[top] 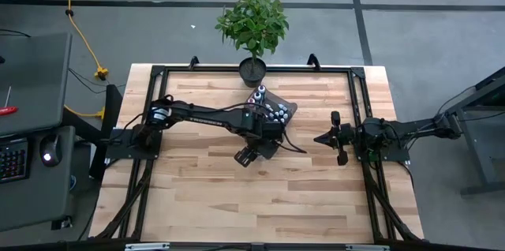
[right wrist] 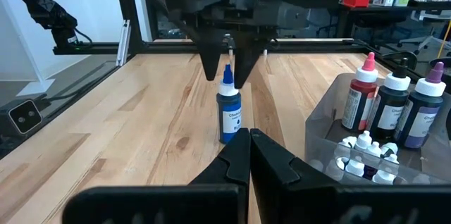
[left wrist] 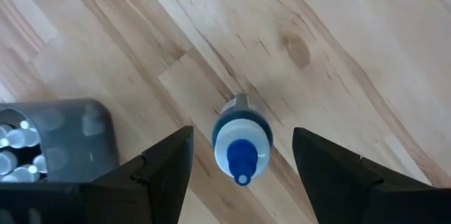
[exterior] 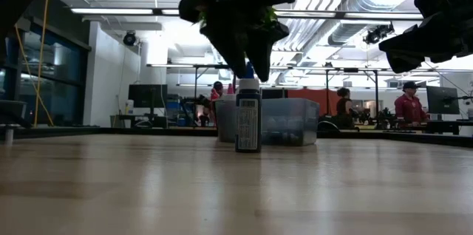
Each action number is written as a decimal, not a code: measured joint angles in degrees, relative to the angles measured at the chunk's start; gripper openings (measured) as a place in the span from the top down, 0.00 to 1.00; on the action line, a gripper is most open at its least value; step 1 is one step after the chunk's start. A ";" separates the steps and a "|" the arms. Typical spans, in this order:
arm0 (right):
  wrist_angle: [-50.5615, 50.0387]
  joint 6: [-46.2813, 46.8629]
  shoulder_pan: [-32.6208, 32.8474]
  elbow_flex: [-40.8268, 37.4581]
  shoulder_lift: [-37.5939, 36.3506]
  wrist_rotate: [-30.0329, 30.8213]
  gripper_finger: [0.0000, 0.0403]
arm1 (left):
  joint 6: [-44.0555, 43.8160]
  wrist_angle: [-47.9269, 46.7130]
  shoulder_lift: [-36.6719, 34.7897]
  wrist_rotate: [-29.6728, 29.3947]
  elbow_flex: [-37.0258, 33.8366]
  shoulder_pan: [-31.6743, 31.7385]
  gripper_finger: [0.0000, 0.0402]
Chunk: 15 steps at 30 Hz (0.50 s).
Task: Pick & Place food coloring
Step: Put the big blue food coloring bottle into the black bin
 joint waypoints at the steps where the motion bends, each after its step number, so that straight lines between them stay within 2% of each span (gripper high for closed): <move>1: 0.00 0.00 0.01 0.00 0.00 -0.01 0.99 | -0.07 0.12 0.00 0.00 -0.29 0.12 0.41; 15: -0.01 0.01 0.01 0.00 0.00 0.01 0.99 | -1.60 0.67 0.00 2.73 -1.26 0.31 0.43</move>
